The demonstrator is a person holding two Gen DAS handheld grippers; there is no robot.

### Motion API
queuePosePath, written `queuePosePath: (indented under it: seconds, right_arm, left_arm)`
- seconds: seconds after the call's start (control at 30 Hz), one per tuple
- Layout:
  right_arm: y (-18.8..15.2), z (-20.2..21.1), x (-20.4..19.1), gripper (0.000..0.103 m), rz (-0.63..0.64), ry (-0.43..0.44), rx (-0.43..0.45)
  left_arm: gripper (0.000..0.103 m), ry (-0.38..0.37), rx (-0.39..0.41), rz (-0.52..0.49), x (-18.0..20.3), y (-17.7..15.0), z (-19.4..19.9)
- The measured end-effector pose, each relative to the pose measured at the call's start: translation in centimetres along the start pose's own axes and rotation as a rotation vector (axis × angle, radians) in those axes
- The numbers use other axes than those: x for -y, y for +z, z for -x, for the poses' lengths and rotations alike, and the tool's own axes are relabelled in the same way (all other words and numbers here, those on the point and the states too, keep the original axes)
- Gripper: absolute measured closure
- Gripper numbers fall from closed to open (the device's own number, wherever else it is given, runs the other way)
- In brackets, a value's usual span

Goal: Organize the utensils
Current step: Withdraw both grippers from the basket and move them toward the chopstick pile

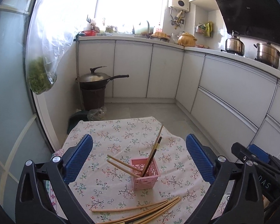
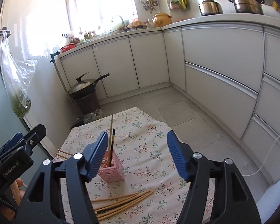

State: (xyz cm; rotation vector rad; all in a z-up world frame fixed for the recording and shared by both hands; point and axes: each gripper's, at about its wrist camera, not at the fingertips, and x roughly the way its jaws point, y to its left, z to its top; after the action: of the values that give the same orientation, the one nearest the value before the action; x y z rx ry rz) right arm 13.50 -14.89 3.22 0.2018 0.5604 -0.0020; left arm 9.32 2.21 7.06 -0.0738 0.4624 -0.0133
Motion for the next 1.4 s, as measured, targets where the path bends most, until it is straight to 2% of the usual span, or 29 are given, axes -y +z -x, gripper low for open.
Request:
queuePosePath:
  seconds: [0.27,0.5,0.6,0.7,0.77,0.87,0.9,0.97,1.1,1.2,1.27,1.33,1.4]
  right_arm:
    - [-1.7,0.5,2.8,0.01,-0.058,-0.057,0.007]
    - [-4.0,0.3,6.0,0.007,-0.099,-0.085,-0.057]
    - [-5.4,0.2,7.1,0.007,-0.11,-0.104,-0.089]
    - [-7.8,-0.1,8.6,0.007,-0.135,-0.13,-0.147]
    - [-9.5,-0.6,9.7,0.007,-0.163,-0.143,-0.209]
    - [-12.0,-1.8,11.2,0.007,-0.252,-0.13,-0.345]
    - [-12.9,-2.5,11.7,0.007,-0.294,-0.111,-0.405]
    - [-14.0,-3.1,12.3,0.007,-0.348,-0.095,-0.464]
    - [-14.5,-3.2,13.2,0.007,-0.407,-0.106,-0.477]
    - [-14.6,-3.6,13.7,0.007,-0.438,-0.101,-0.498]
    - [-15.2,-4.1,14.1,0.007,-0.465,-0.084,-0.532]
    - [-15.6,-4.6,14.3,0.007,-0.485,-0.068,-0.563]
    - [-16.0,-5.0,14.6,0.007,-0.513,-0.054,-0.591]
  left_arm:
    - [0.007,-0.002,-0.075,-0.082,1.6,-2.2,-1.0]
    - [0.007,-0.009,-0.174,-0.172,3.3,-4.7,-3.5]
    - [0.007,-0.036,-0.236,-0.216,4.5,-6.0,-5.0]
    - [0.007,-0.071,-0.334,-0.292,6.0,-7.6,-6.9]
    - [0.007,-0.121,-0.421,-0.335,7.0,-9.0,-8.5]
    - [0.007,-0.208,-0.553,-0.357,8.2,-10.8,-11.0]
    - [0.007,-0.221,-0.592,-0.363,8.6,-11.4,-11.9]
    - [0.007,-0.239,-0.663,-0.351,9.0,-12.4,-13.7]
    - [0.007,-0.308,-0.804,-0.289,9.6,-14.2,-17.7]
    - [0.012,-0.335,-0.87,-0.274,9.8,-15.2,-19.3]
    - [0.026,-0.376,-0.956,-0.242,9.8,-16.2,-20.4]
    - [0.035,-0.42,-1.013,-0.223,9.9,-17.1,-21.1]
    - [0.042,-0.426,-1.033,-0.232,10.1,-17.9,-21.5]
